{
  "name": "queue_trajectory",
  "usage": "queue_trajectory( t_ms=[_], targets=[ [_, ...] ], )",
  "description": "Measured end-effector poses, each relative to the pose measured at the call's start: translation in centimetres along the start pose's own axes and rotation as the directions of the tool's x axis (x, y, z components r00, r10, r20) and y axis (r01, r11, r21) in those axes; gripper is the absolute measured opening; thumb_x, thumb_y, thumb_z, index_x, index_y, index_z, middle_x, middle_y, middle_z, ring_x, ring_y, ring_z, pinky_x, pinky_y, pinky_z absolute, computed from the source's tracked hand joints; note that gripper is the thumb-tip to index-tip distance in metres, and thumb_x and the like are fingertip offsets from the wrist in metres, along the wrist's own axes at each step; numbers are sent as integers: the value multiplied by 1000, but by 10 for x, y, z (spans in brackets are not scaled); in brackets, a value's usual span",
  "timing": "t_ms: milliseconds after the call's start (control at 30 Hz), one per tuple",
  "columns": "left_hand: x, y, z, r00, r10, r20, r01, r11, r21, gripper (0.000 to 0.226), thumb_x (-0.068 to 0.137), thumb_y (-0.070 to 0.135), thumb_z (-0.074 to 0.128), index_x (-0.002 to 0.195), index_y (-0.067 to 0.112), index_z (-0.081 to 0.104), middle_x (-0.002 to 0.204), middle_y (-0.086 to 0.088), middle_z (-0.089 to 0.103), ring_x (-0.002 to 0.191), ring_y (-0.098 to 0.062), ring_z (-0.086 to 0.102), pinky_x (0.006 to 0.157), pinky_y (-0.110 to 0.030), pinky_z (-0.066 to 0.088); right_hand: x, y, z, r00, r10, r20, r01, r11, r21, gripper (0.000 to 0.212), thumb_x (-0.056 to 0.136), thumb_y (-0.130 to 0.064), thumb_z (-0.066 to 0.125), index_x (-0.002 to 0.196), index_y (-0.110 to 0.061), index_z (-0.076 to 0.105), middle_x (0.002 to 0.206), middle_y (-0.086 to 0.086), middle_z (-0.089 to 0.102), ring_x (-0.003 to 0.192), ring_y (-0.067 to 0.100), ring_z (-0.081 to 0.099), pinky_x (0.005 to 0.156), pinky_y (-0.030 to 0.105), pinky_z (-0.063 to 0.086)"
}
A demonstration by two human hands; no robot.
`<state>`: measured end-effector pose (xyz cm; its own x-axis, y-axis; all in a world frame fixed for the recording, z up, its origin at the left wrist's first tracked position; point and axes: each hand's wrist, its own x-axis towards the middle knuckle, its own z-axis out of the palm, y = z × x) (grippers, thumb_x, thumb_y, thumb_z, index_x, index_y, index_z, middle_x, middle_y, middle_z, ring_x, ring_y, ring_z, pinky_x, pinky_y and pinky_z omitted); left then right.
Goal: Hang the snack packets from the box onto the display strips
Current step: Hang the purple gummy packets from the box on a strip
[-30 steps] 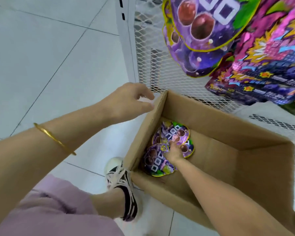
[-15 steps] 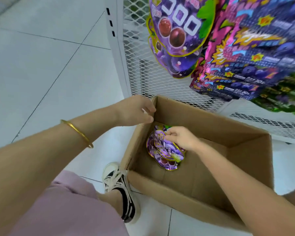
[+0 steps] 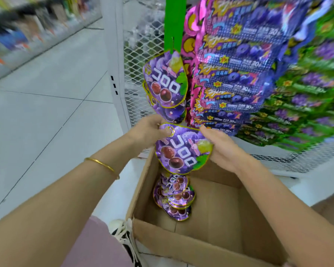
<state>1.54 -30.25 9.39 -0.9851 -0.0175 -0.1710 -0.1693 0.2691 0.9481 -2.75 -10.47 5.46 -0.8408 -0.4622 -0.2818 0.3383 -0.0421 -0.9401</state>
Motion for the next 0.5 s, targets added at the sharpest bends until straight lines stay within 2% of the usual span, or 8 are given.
queue_trajectory(
  t_ms=[67, 100, 200, 267, 300, 333, 433, 500],
  targets=[
    [-3, 4, -5, 998, -39, -43, 31, 984, -176, 18, 89, 2, 57, 75, 14, 53, 68, -1, 60, 55, -7, 57, 54, -20, 50, -6, 5, -1, 999, -26, 27, 24, 998, 63, 66, 63, -47, 77, 115, -8, 61, 110, 10, 69, 94, 22, 66, 85, 37, 53],
    [-4, 6, -7, 997, -56, -59, 41, 972, -230, 17, 90, 4, 56, 77, 14, 52, 73, -3, 61, 58, -10, 59, 55, -21, 52, -8, 7, 1, 998, -58, 24, 56, 996, 64, 64, 61, -46, 79, 112, -12, 63, 108, 7, 70, 93, 19, 67, 84, 37, 53],
    [-1, 9, -11, 993, -84, -80, 56, 951, -305, 17, 90, 6, 55, 76, 14, 52, 76, -4, 62, 66, -15, 60, 58, -23, 54, -9, 3, 14, 976, -191, -107, 190, 982, -20, 14, 85, -21, 62, 98, -17, 66, 92, -2, 74, 81, 13, 68, 78, 36, 52],
    [7, 16, -14, 991, -49, -128, 13, 963, -268, 10, 89, 6, 57, 81, 12, 55, 78, -4, 62, 68, -14, 58, 64, -25, 52, -6, -10, 23, 926, -326, -191, 291, 937, -191, 15, 91, -14, 56, 89, -24, 66, 84, -10, 73, 78, 8, 67, 74, 31, 52],
    [12, 21, -18, 982, -3, -191, -38, 977, -210, 3, 88, 9, 59, 87, 10, 57, 82, -5, 62, 70, -14, 57, 66, -24, 50, -7, -19, 27, 896, -398, -197, 332, 894, -300, 16, 91, -14, 56, 84, -26, 66, 79, -13, 71, 74, 4, 64, 71, 28, 50],
    [19, 27, -22, 960, 63, -274, -103, 986, -133, 8, 87, 12, 61, 94, 8, 59, 87, -4, 62, 72, -12, 56, 68, -21, 48, -8, -28, 31, 865, -463, -193, 357, 838, -412, 16, 91, -16, 57, 80, -25, 64, 73, -11, 68, 68, 4, 60, 66, 25, 45],
    [37, 53, -35, 840, 297, -454, -303, 951, 61, 26, 87, 18, 61, 112, 10, 59, 105, 1, 62, 90, -10, 58, 74, -12, 46, -11, -51, 37, 817, -568, -97, 377, 654, -656, 17, 91, -19, 56, 82, -5, 57, 76, 18, 55, 66, 24, 47, 60, 29, 29],
    [49, 73, -37, 770, 414, -485, -413, 903, 116, 31, 89, 16, 58, 120, 12, 56, 113, 3, 58, 102, -9, 54, 83, -10, 43, -11, -62, 37, 795, -604, -54, 387, 575, -721, 16, 92, -19, 54, 90, -3, 56, 82, 22, 55, 71, 32, 47, 62, 33, 31]
  ],
)
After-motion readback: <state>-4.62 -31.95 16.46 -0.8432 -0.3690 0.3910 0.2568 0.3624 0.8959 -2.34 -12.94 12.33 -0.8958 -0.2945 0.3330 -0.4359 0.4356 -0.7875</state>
